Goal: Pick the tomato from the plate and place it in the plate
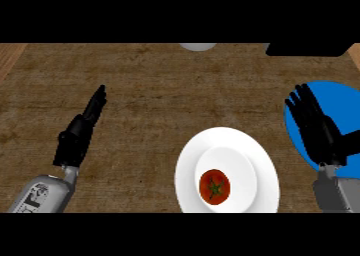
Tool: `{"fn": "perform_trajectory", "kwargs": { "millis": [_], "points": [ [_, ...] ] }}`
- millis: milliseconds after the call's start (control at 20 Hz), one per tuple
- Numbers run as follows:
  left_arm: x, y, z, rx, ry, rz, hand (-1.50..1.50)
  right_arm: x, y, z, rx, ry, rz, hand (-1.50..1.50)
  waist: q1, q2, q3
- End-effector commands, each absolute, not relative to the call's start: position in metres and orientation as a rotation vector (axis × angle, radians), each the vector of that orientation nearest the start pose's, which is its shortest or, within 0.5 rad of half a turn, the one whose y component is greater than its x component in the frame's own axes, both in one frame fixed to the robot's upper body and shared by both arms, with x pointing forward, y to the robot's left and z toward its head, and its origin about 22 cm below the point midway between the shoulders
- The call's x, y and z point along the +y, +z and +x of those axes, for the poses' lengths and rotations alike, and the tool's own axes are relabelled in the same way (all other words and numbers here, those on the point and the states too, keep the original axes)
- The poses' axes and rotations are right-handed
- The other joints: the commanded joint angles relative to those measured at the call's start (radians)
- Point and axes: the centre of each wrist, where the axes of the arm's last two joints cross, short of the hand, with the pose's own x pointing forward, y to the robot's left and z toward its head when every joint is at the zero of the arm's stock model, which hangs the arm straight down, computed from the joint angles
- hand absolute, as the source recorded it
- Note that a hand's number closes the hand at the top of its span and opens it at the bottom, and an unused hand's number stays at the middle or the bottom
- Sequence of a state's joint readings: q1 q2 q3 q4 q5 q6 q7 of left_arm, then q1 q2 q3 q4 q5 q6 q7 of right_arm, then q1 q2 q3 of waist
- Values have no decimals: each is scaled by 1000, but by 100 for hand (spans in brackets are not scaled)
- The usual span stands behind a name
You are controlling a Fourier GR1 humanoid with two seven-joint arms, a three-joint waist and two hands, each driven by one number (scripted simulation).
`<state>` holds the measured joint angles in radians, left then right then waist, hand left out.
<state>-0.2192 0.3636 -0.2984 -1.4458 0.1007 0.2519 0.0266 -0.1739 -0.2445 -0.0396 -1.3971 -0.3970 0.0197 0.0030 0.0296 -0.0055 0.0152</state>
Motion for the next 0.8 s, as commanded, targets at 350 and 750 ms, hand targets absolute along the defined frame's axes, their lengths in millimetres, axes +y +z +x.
{"fn": "perform_trajectory", "kwargs": {
  "millis": [350, 750],
  "points": [
    [244, -45, 231, -1181, 19, 98, 0, -345, 136, 274, -2015, 246, -643, 150, -88, -14, -28],
    [241, -47, 229, -1178, 4, 1, 0, -269, 76, 195, -2226, -41, -523, -150, -47, 3, -16]
  ]
}}
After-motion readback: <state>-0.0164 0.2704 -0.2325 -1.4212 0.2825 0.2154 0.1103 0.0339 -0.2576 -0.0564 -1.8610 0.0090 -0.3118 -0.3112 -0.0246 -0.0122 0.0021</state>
